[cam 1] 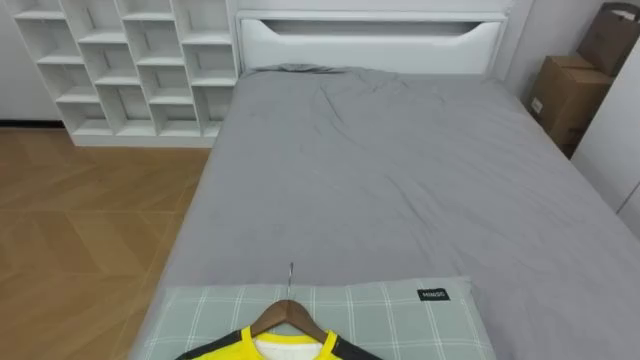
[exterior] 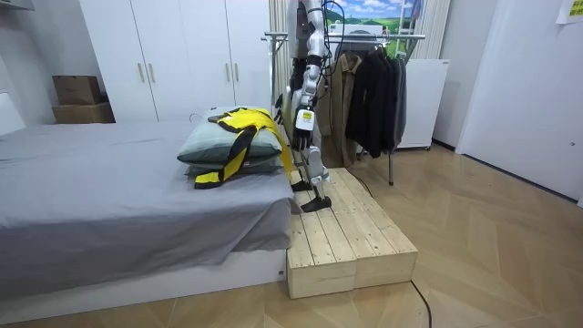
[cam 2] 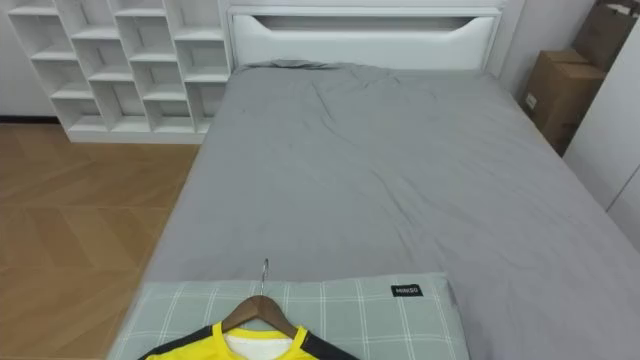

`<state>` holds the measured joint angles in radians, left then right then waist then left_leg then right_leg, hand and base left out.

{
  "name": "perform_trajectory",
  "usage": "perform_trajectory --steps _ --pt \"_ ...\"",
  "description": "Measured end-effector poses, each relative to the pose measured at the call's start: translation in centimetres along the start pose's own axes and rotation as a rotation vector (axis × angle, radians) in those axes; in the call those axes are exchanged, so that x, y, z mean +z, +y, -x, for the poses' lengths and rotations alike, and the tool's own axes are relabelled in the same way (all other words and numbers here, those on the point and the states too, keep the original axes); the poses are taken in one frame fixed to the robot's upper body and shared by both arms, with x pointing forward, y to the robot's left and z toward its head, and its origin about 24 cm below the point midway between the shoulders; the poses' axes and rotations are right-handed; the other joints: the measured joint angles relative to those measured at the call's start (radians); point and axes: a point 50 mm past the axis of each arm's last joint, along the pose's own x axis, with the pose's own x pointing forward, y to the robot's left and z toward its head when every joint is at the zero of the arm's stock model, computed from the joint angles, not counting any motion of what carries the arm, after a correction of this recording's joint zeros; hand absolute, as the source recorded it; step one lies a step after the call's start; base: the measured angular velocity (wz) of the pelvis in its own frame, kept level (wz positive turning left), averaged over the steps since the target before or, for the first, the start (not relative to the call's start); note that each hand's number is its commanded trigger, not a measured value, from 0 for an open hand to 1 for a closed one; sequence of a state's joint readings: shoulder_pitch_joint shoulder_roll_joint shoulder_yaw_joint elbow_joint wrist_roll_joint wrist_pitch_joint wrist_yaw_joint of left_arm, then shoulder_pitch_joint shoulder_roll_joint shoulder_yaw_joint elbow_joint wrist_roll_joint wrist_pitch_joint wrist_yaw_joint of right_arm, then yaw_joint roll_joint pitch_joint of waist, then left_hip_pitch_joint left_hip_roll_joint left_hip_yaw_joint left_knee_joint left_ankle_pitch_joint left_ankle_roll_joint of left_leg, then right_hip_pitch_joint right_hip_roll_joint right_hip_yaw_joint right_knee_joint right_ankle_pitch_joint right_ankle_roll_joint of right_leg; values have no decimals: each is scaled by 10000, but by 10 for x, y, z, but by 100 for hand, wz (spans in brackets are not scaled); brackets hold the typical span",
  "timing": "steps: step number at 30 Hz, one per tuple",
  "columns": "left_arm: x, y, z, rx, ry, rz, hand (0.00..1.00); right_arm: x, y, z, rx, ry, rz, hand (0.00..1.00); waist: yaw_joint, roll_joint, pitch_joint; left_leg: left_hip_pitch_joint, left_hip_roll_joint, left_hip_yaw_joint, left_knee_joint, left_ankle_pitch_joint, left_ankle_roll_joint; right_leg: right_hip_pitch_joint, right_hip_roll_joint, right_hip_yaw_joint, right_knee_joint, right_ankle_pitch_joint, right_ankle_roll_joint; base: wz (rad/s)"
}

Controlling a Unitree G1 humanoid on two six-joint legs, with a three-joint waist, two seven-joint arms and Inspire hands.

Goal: Hang clothes

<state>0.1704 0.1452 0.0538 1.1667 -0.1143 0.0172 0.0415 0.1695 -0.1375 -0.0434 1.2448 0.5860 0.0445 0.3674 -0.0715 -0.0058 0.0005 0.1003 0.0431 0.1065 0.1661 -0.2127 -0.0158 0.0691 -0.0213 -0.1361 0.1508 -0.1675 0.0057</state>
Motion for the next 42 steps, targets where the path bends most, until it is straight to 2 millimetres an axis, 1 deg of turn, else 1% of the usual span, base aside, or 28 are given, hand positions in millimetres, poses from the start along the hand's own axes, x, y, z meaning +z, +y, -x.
perform_trajectory --steps 9,16,19,30,36,38,42 --pt "0 0 0 124 -11 -2 0 2 1 0 41 12 175 0 14 -34 20 -33 0 -18 -18 0 0 -3 -2 -38 -3 -2 1 0" --pt "2 0 0 159 -120 -82 0 3 0 0 30 95 447 0 169 -71 11 -36 -3 -24 -15 0 0 1 -3 -36 -2 -1 1 0" --pt "-1 1 1 202 -70 -90 0 3 0 0 8 147 490 0 242 -96 14 -33 -5 -21 -15 0 0 43 -4 -38 -6 -2 1 0" --pt "-2 0 1 437 -2 -321 0 2 -1 0 -206 248 433 0 247 -86 21 102 -7 -29 20 0 0 184 -10 -39 -2 -7 8 0" --pt "-4 3 1 881 14 -498 0 2 -1 -1 -306 234 404 0 237 -88 21 98 -8 -49 12 -2 0 203 -10 -56 -2 -7 7 1" --pt "-2 6 2 1323 -79 -950 0 2 -1 -1 -445 254 415 0 217 -84 20 77 -35 -185 16 -2 1 296 -32 -185 -22 -15 19 14" --pt "6 12 2 2300 -400 -1781 0 3 -2 -1 -568 295 464 0 216 -83 13 94 -40 -284 4 -3 0 333 -28 -289 -120 -16 20 10"
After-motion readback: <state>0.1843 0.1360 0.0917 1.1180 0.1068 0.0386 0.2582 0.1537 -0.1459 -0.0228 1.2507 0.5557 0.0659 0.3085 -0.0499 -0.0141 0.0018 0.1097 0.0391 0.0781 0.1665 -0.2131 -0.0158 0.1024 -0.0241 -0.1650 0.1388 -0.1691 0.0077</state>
